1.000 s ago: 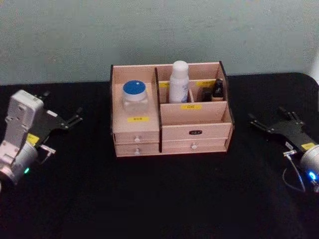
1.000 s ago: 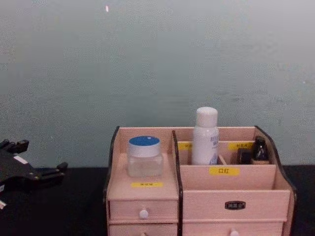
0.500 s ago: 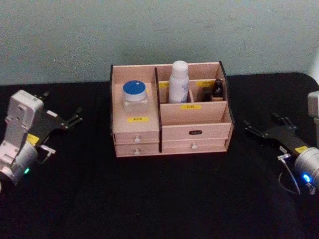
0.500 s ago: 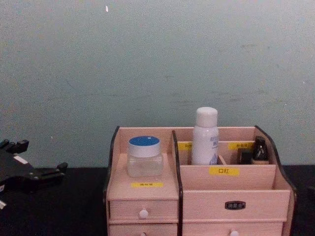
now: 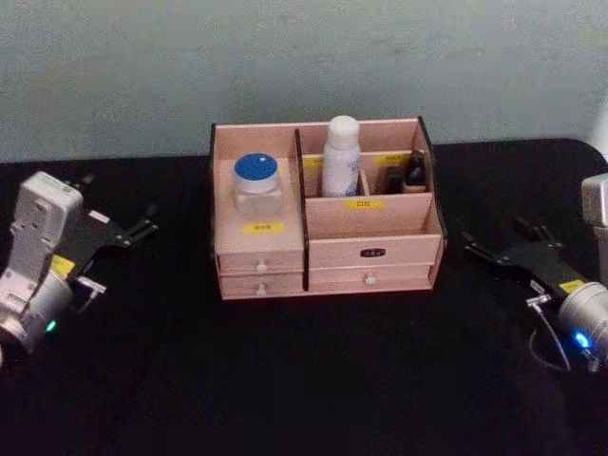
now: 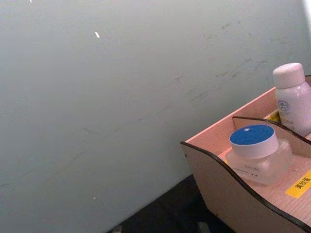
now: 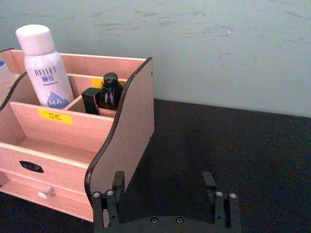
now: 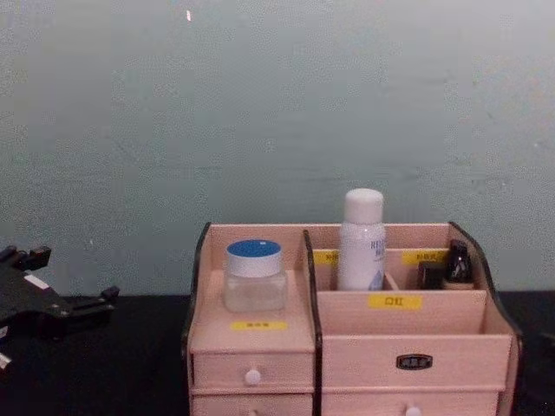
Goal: Pick up the facial cleanser and watermelon frost from the table and place them into the tiered storage box.
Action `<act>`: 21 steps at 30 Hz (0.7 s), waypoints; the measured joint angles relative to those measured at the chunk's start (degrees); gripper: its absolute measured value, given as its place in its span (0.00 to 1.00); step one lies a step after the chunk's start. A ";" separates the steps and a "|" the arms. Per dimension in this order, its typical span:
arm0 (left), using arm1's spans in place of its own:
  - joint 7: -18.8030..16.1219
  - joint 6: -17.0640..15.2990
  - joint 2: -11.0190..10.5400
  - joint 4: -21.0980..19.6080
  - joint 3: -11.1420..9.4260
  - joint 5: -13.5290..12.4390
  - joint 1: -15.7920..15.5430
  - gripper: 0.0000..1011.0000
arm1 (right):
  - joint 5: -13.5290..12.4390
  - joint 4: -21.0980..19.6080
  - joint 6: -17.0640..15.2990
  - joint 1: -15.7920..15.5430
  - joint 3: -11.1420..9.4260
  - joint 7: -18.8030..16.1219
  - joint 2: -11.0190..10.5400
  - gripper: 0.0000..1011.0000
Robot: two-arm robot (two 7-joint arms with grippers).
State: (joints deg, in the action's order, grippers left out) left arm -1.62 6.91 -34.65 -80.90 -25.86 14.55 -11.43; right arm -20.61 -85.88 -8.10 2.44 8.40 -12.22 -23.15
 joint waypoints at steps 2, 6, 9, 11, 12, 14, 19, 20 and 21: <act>0.00 0.00 0.00 0.00 0.00 0.00 0.00 0.99 | -0.03 -0.02 0.02 -0.01 0.00 0.00 -0.01 0.99; 0.00 0.00 0.00 0.00 0.00 0.00 0.00 0.99 | -0.10 -0.03 0.05 -0.03 0.00 0.01 -0.03 0.99; 0.00 0.00 0.00 0.00 0.00 0.00 0.00 0.99 | -0.15 -0.04 0.07 -0.05 0.00 0.01 -0.05 0.99; 0.00 0.00 0.00 0.00 0.00 0.00 0.00 0.99 | -0.17 -0.06 0.08 -0.06 0.00 0.01 -0.06 0.99; 0.00 0.00 0.00 0.00 0.00 0.00 0.00 0.99 | -0.18 -0.06 0.09 -0.06 0.00 0.01 -0.06 0.99; 0.00 0.00 0.00 0.00 0.00 0.00 0.00 0.99 | -0.21 -0.07 0.10 -0.07 0.00 0.01 -0.07 0.99; 0.00 0.00 0.00 0.00 0.00 0.00 0.00 0.99 | -0.25 -0.10 0.13 -0.08 0.00 0.01 -0.09 0.99; 0.00 0.00 0.00 0.00 0.00 0.00 0.00 0.99 | -0.26 -0.11 0.14 -0.08 0.00 0.01 -0.10 0.99; 0.00 0.00 0.00 0.00 0.00 0.00 0.00 0.99 | -0.26 -0.11 0.14 -0.08 0.00 0.01 -0.10 0.99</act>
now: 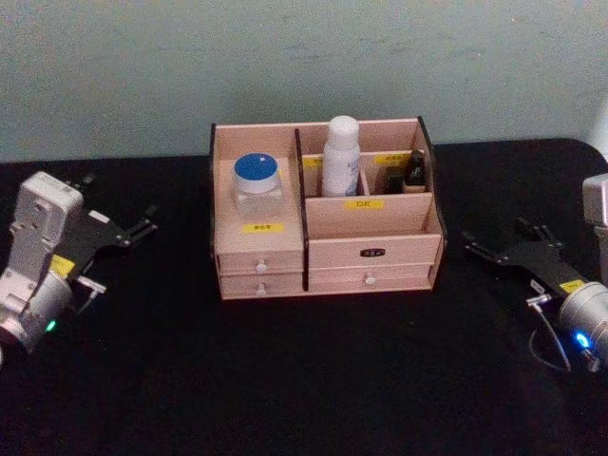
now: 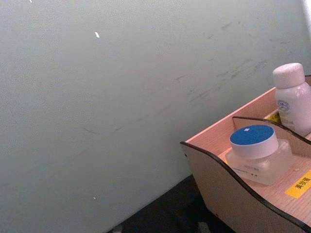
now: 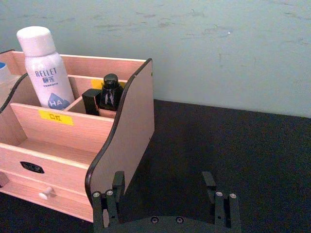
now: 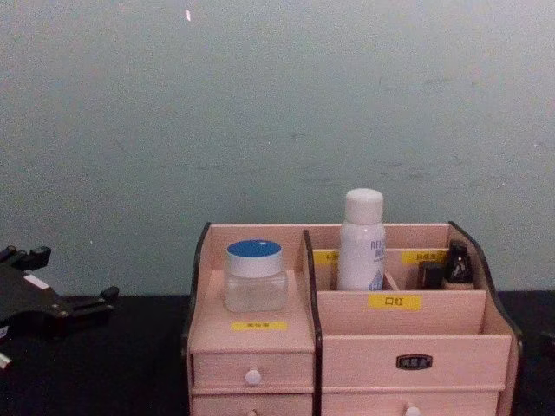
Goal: Pick up the facial cleanser and watermelon frost from the table and place them into the tiered storage box.
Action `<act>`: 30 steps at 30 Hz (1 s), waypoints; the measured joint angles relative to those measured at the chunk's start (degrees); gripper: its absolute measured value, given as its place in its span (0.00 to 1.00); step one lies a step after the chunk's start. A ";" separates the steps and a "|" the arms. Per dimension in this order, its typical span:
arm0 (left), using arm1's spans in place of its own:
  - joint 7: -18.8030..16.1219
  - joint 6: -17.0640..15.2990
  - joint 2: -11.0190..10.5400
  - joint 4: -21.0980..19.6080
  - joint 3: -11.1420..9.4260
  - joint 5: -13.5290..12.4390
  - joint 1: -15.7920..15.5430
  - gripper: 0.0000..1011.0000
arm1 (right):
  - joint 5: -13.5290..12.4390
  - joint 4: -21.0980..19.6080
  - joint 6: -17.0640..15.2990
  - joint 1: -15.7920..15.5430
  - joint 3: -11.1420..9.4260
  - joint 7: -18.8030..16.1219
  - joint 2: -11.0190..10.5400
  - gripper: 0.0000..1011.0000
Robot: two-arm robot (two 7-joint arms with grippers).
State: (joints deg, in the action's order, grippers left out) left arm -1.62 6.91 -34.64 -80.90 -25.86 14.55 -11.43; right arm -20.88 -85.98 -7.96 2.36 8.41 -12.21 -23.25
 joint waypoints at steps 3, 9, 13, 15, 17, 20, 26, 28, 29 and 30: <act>0.00 0.00 0.00 0.00 0.00 0.00 0.00 0.99 | -0.02 0.00 0.02 0.00 0.00 0.00 0.00 0.99; 0.00 0.00 0.00 0.00 0.00 0.00 0.00 0.99 | -0.05 -0.01 0.03 0.00 0.00 0.00 0.00 0.99; 0.00 0.00 0.00 0.00 0.00 0.00 0.00 0.99 | -0.05 -0.01 0.03 0.00 0.00 0.00 0.00 0.99; 0.00 0.00 0.00 0.00 0.00 0.00 0.00 0.99 | -0.05 -0.01 0.03 0.00 0.00 0.00 0.00 0.99; 0.00 0.00 0.00 0.00 0.00 0.00 0.00 0.99 | -0.05 -0.01 0.03 0.00 0.00 0.00 0.00 0.99; 0.00 0.00 0.00 0.00 0.00 0.00 0.00 0.99 | -0.05 -0.01 0.03 0.00 0.00 0.00 0.00 0.99; 0.00 0.00 0.00 0.00 0.00 0.00 0.00 0.99 | -0.05 -0.01 0.03 0.00 0.00 0.00 0.00 0.99; 0.00 0.00 0.00 0.00 0.00 0.00 0.00 0.99 | -0.05 -0.01 0.03 0.00 0.00 0.00 0.00 0.99; 0.00 0.00 0.00 0.00 0.00 0.00 0.00 0.99 | -0.05 -0.01 0.03 0.00 0.00 0.00 0.00 0.99; 0.00 0.00 0.00 0.00 0.00 0.00 0.00 0.99 | -0.05 -0.01 0.03 0.00 0.00 0.00 0.00 0.99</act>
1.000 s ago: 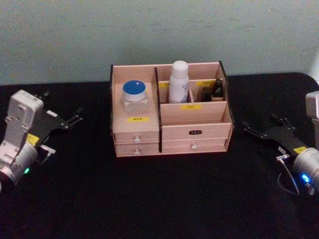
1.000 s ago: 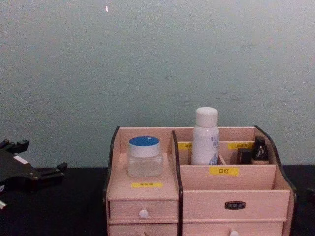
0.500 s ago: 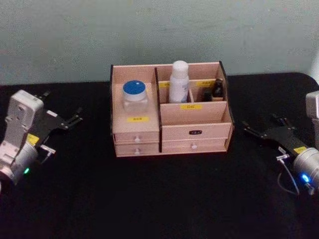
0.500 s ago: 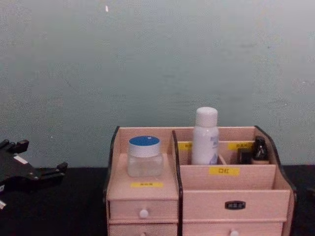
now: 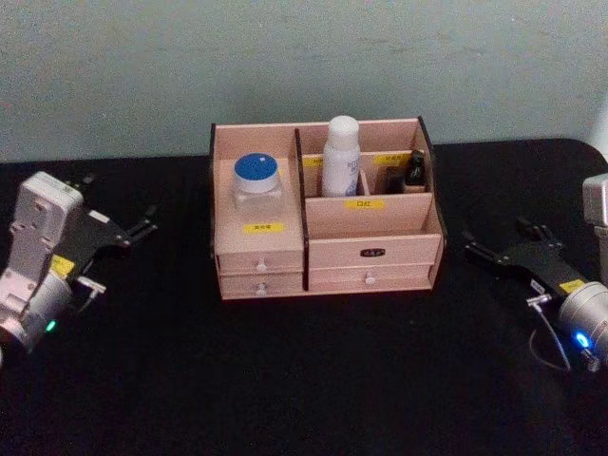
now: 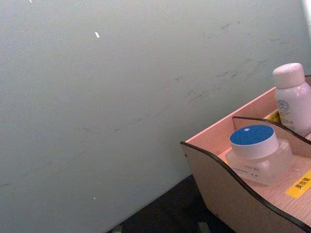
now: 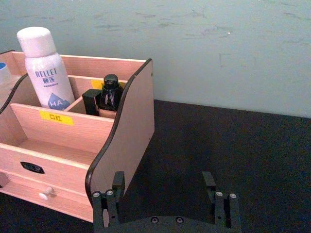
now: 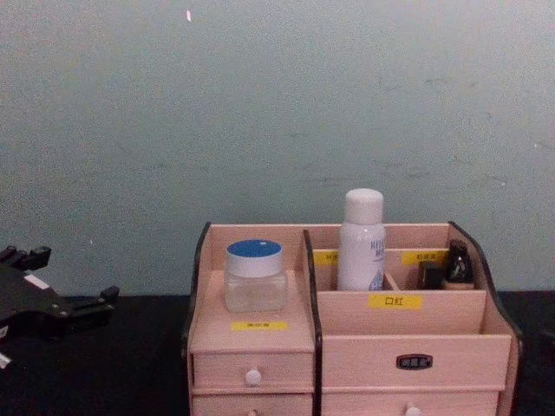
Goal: Pick up the facial cleanser and watermelon frost from the table and place them into the tiered storage box.
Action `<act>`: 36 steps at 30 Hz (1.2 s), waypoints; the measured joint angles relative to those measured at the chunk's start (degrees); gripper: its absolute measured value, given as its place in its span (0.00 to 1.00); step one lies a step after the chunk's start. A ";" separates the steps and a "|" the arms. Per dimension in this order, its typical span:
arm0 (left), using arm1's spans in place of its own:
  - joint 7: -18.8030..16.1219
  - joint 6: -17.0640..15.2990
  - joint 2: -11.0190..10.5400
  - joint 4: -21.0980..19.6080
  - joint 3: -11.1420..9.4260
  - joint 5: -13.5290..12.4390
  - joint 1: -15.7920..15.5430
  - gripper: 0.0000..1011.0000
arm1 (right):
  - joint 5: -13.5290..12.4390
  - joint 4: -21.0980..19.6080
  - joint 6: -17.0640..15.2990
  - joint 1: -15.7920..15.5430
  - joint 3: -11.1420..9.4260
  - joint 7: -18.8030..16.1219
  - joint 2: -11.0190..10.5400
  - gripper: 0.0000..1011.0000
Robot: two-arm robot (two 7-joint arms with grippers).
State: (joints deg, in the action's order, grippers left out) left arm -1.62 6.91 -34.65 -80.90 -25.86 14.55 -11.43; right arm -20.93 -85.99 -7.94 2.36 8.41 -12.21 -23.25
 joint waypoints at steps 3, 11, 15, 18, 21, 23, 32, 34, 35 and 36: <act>0.00 0.00 0.00 0.00 0.00 0.00 0.00 0.99 | 0.00 0.00 0.00 0.00 0.00 0.00 0.00 0.99; 0.00 0.00 0.00 0.00 0.00 0.00 0.00 0.99 | 0.00 0.00 -0.01 0.00 0.00 0.00 0.00 0.99; 0.00 0.00 0.00 0.00 0.00 0.00 0.00 0.99 | 0.00 0.00 -0.01 0.00 0.00 0.00 0.00 0.99; 0.00 0.00 0.00 0.00 0.00 0.00 0.00 0.99 | 0.00 0.00 -0.01 0.00 0.00 0.00 0.00 0.99; 0.00 0.00 0.00 0.00 0.00 0.00 0.00 0.99 | 0.00 0.00 -0.01 0.00 0.00 0.00 0.00 0.99; 0.00 0.00 0.00 0.01 0.00 0.00 0.00 0.99 | 0.00 0.00 0.00 0.00 0.00 0.00 0.00 0.99; 0.00 0.00 0.00 0.00 0.00 0.00 0.00 0.99 | 0.00 0.00 0.00 0.00 0.00 0.00 0.00 0.99; 0.00 0.00 0.00 0.00 0.00 0.00 0.00 0.99 | 0.00 0.00 0.00 0.00 0.00 0.00 0.00 0.99; 0.00 0.00 0.00 0.00 0.00 0.00 0.00 0.99 | 0.00 0.00 0.00 0.00 0.00 0.00 0.00 0.99; 0.00 0.00 0.00 0.00 0.00 0.00 0.00 0.99 | 0.01 0.00 -0.01 0.01 0.00 0.00 0.00 0.99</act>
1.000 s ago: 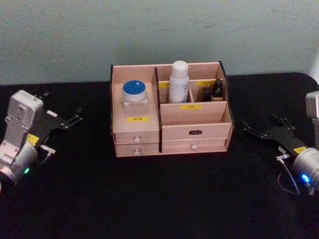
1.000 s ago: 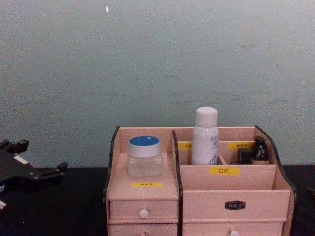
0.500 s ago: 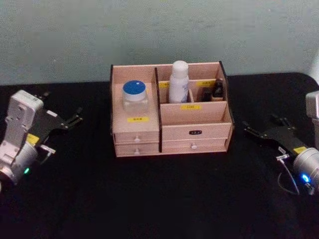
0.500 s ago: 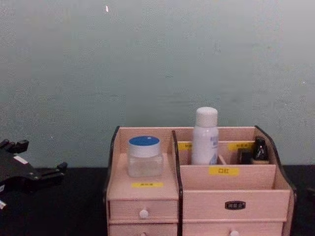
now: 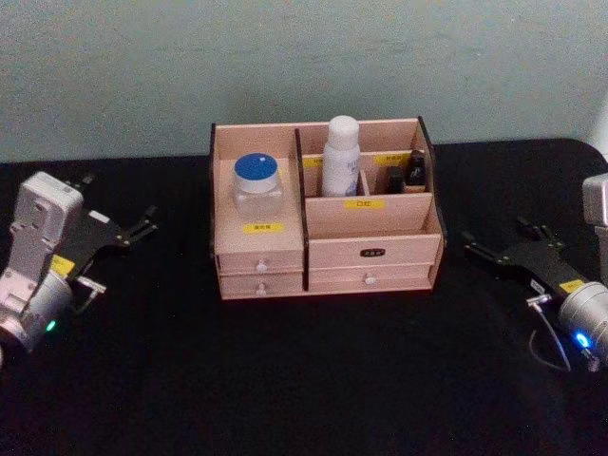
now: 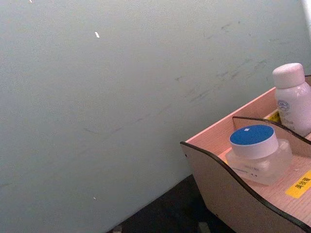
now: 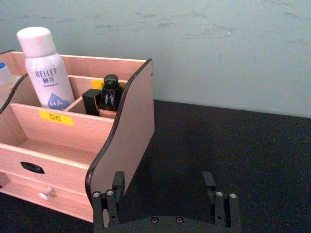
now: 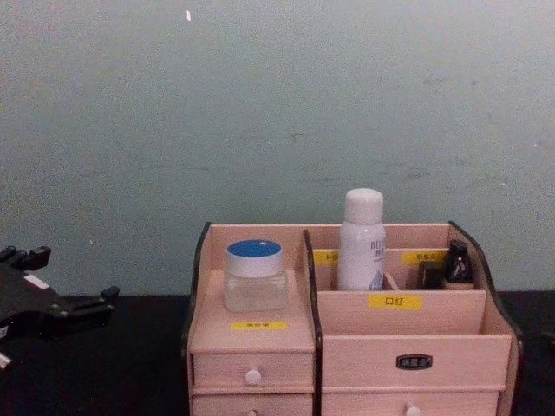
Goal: Pick up the facial cleanser and watermelon frost from the table and place them into the tiered storage box.
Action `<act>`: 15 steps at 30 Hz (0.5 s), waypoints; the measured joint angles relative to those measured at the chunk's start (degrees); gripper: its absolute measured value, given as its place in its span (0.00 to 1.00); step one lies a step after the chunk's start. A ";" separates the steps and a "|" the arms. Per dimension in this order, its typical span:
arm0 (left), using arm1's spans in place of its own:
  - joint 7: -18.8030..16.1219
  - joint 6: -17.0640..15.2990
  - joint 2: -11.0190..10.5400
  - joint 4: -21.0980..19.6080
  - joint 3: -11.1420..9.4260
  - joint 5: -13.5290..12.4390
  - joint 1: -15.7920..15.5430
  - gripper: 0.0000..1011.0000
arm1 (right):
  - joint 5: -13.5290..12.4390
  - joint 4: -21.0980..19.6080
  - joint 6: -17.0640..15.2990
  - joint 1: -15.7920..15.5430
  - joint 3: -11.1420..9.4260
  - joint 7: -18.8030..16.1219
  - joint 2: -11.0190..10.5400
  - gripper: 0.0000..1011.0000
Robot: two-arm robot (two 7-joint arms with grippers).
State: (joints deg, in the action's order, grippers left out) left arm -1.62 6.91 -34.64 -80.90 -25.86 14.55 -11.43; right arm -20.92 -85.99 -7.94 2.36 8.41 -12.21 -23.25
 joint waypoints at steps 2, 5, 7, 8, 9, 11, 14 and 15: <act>0.00 0.00 0.00 0.00 0.00 0.00 0.00 0.99 | 0.00 0.00 0.00 0.00 0.00 0.00 0.00 0.99; 0.00 0.00 0.00 0.00 0.00 0.00 0.00 0.99 | 0.00 0.00 0.00 0.00 0.00 0.00 0.00 0.99; 0.00 0.00 0.00 0.00 0.00 0.00 0.00 0.99 | 0.00 0.00 0.00 0.00 0.00 0.00 0.00 0.99; 0.00 0.00 0.00 0.00 0.00 0.00 0.00 0.99 | 0.00 0.00 0.00 0.00 0.00 0.00 0.00 0.99; 0.00 0.00 0.00 0.00 0.00 0.00 0.00 0.99 | 0.00 0.00 0.00 0.00 0.00 0.00 0.00 0.99; 0.00 0.00 0.00 0.00 0.00 0.00 0.00 0.99 | 0.00 0.00 0.00 0.00 0.00 0.00 0.00 0.99; 0.00 0.00 0.00 0.00 0.00 0.00 0.00 0.99 | 0.00 0.00 0.00 0.00 0.00 0.00 0.00 0.99; 0.00 0.00 0.00 0.00 0.00 0.00 0.00 0.99 | 0.00 0.00 0.00 0.00 0.00 0.00 0.00 0.99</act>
